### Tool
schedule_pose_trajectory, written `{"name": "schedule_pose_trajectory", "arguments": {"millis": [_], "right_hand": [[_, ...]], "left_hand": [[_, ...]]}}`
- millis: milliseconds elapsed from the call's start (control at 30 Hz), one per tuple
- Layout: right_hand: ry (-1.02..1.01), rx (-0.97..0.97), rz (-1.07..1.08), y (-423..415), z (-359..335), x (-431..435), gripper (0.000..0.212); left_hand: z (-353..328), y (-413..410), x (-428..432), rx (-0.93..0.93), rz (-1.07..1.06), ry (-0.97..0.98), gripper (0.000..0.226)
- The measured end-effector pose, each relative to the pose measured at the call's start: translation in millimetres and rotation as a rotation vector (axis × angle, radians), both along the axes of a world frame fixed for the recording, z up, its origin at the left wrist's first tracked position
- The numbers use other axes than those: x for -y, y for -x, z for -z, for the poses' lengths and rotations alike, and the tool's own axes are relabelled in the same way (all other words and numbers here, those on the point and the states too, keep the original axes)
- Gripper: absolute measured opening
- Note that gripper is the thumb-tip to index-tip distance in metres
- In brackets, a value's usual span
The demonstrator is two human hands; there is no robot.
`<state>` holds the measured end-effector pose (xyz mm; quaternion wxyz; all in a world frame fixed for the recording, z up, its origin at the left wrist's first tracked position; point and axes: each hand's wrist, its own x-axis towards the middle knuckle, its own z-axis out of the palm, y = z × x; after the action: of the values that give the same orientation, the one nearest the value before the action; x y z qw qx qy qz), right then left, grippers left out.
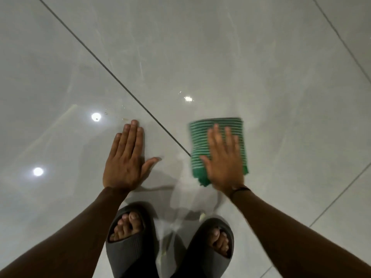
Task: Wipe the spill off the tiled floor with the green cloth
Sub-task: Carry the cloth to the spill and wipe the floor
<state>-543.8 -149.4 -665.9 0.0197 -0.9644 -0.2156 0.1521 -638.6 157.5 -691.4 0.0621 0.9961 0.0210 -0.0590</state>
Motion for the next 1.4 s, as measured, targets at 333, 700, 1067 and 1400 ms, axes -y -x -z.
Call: {"name": "schedule_pose_trajectory", "arguments": {"millis": [333,700,1067,1400], "right_hand": [[-0.025,0.118,0.402,-125,-2,-93,0.080],[0.020,0.085,0.568,-65,-2,21,0.087],[-0.161,-0.042,-0.103,-11,-4,-71,0.081],[-0.118,0.075,-0.043,-51,-1,-219,0.088]], "left_hand": [[1,2,0,0.041,0.012,0.039,0.098],[11,3,-2,0.090,0.007,0.109,0.077],[-3,7,-4,0.029,-0.142,0.139,0.082],[-11,39,-59,-0.043,-0.671,0.083,0.090]]}}
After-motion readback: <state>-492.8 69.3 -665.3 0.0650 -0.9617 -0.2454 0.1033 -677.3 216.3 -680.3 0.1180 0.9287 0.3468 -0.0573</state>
